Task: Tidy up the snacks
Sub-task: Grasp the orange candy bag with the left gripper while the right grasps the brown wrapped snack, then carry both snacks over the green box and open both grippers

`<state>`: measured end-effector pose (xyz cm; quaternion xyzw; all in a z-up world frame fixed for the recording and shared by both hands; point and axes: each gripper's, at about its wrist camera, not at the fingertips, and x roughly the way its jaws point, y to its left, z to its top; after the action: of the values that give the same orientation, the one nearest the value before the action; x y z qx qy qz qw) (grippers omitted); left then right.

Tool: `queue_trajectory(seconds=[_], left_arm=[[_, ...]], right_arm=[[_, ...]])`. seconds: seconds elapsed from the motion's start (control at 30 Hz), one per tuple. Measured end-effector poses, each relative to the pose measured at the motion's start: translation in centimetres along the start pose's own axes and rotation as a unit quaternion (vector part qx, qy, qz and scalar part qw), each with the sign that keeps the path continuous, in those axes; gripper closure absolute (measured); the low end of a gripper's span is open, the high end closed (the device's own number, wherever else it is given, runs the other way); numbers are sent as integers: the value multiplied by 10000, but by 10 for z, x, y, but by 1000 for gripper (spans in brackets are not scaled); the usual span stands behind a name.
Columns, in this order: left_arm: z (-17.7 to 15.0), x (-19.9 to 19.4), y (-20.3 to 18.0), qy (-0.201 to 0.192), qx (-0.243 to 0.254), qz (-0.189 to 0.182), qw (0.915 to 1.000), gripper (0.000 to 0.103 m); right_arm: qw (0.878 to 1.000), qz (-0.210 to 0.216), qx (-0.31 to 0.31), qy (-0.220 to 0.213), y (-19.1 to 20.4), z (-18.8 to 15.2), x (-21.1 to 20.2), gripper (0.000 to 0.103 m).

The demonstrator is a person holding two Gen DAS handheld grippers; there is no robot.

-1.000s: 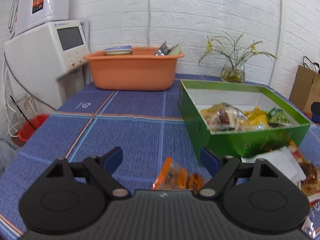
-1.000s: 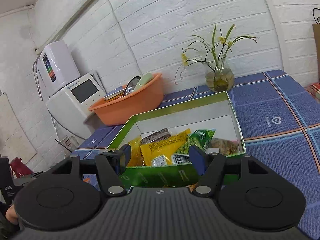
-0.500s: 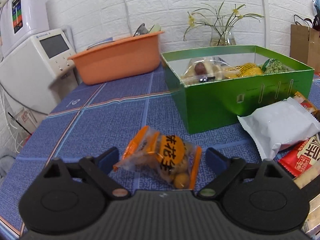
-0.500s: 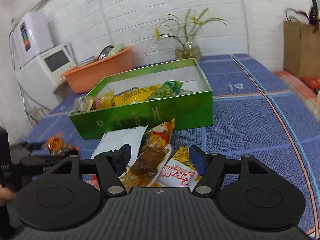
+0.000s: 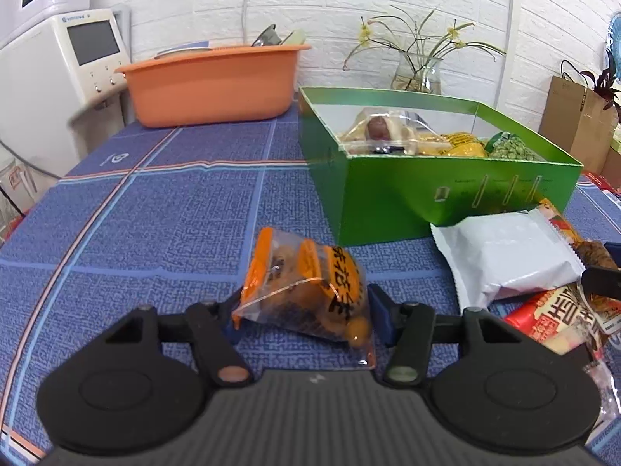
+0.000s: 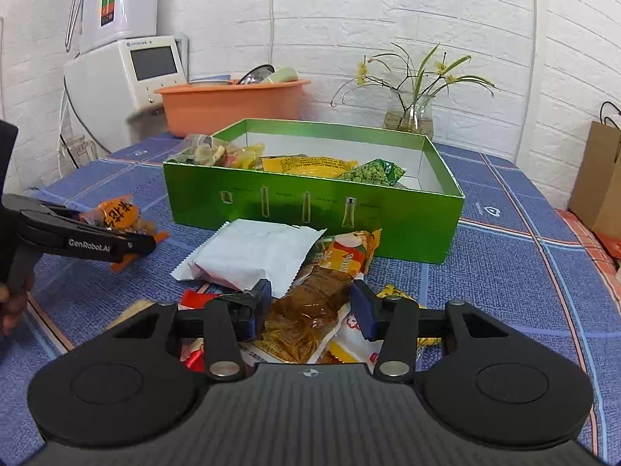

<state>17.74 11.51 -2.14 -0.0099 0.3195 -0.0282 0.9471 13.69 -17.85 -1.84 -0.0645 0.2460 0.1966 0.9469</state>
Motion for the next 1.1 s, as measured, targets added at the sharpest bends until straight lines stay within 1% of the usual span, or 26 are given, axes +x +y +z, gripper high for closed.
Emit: queue_trajectory(seconds=[0.1,0.23,0.37,0.5,0.6,0.7,0.77,0.87,0.93,1.0,1.03,1.1], left_arm=[[-3,-8,2,4,-103,-87,9999,45],[-6,-29,0,-156,-182,-134,9996,45],[-5,-51,0,-296,-315,-347,9985,45],[-4,-65,-8,-430,-157,-396,9982,45],[2,-70,-13,-530,-101,-441,9976,45],[16,-67,-19,-613,-28,-485,9969,45],[28,-59,-23,-676,40,-531,9963,45],[48,-42,-30,-696,179,-387,9967,45],[62,-29,-32,-660,179,-307,9972,45],[74,-21,-32,-669,80,-345,9971,45],[81,-20,-32,-709,52,-384,9967,45],[94,-20,-37,-841,68,-496,9952,46]], right_arm=[[9996,14,197,-183,-4,0,-11,26],[9975,158,433,-545,-7,2,-28,26],[9954,455,566,-629,-5,5,-35,26],[9927,752,694,-643,0,6,-34,26],[9909,863,752,-711,1,10,-32,26],[9887,969,802,-817,-4,19,-27,26],[9854,1033,940,-975,-14,29,-24,26],[9775,1095,1388,-1152,-40,49,-19,26],[9697,1069,1834,-1208,-61,61,-14,26],[9611,1018,2271,-1199,-83,72,-9,26],[9584,980,2389,-1218,-91,77,-7,26],[9586,921,2400,-1223,-99,88,1,27]])
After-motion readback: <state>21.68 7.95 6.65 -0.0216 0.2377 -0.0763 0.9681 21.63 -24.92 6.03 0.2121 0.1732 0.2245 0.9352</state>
